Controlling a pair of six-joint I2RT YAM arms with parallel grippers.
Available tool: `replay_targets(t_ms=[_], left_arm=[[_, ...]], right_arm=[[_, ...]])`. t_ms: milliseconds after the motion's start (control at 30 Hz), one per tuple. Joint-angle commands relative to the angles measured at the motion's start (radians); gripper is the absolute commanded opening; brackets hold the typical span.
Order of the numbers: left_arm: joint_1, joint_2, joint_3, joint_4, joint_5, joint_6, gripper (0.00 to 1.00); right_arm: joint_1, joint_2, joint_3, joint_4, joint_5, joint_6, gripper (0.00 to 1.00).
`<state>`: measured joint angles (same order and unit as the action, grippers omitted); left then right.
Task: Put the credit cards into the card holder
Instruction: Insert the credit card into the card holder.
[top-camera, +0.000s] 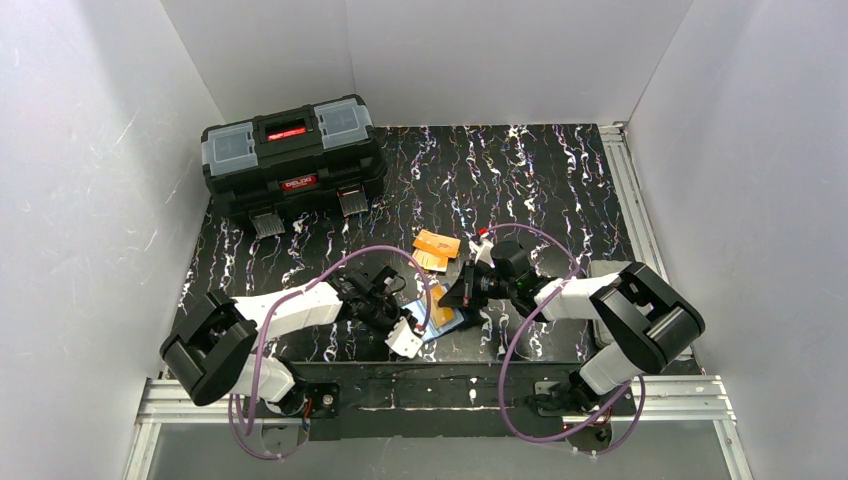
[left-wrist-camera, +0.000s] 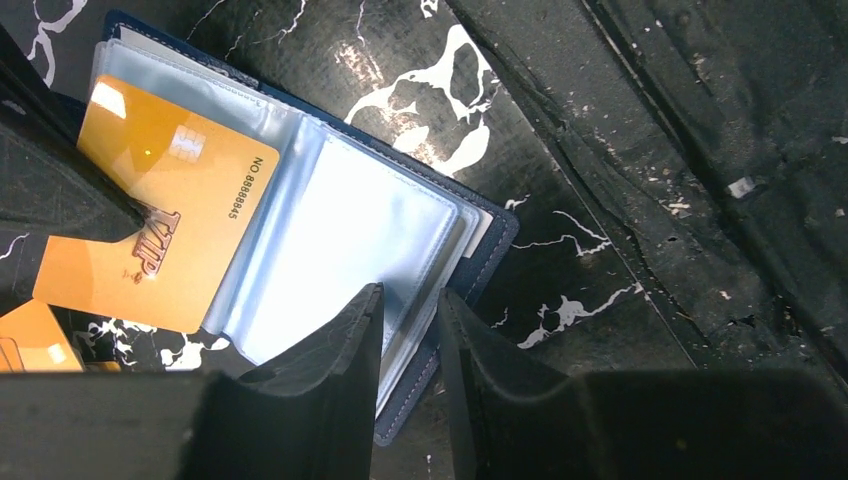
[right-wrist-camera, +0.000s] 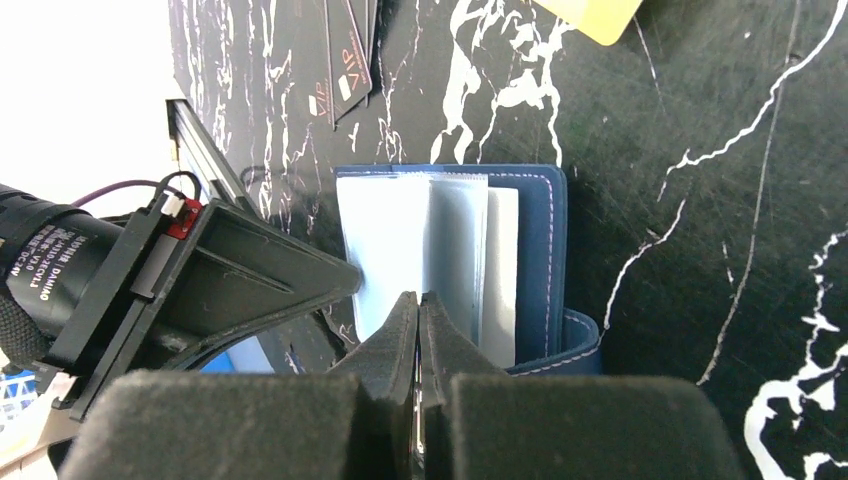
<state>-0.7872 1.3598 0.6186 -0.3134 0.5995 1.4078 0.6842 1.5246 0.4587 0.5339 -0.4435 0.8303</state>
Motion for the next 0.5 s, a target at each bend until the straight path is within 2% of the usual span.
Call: replay_targets(t_ms=[0, 467], left_arm=[[-0.01, 0.048, 0.006, -0.046, -0.067, -0.034, 0.24], [-0.015, 0.047, 0.007, -0.044, -0.083, -0.053, 0.22]], right_arm=[[-0.005, -0.002, -0.006, 0.085, -0.034, 0.005, 0.01], [-0.005, 0.084, 0.02, 0.086, -0.047, 0.015, 0.01]])
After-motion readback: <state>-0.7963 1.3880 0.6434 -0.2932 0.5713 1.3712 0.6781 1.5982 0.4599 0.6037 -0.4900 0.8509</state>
